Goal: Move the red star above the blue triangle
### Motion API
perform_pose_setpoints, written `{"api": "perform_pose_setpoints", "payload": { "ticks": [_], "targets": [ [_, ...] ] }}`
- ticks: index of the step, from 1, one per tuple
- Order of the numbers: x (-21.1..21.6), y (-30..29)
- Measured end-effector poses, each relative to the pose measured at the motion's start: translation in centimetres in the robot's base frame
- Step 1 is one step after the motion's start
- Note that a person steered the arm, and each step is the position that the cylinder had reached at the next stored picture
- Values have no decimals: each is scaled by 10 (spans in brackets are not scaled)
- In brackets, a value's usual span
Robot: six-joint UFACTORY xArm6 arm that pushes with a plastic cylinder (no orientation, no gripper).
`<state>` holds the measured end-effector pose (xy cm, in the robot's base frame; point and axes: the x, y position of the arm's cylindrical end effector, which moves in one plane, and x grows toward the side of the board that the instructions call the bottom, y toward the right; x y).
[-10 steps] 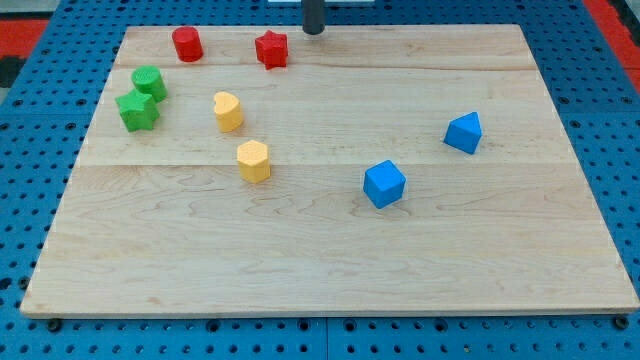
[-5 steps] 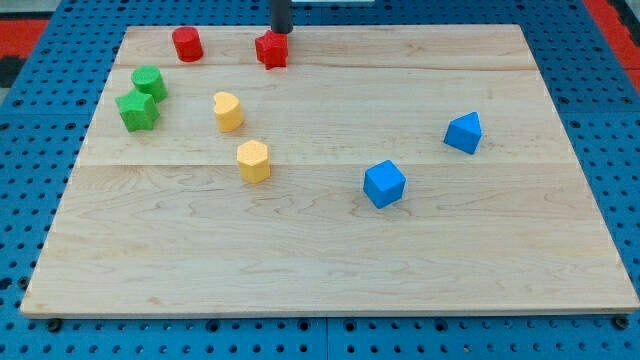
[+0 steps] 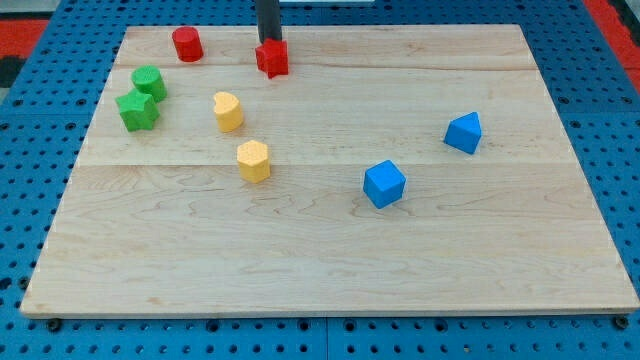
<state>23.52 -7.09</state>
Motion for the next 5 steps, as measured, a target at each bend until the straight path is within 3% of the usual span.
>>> {"api": "perform_pose_setpoints", "payload": {
  "ticks": [1, 2, 3, 5],
  "targets": [
    [16, 8],
    [5, -29],
    [36, -12],
    [49, 92]
  ]
}}
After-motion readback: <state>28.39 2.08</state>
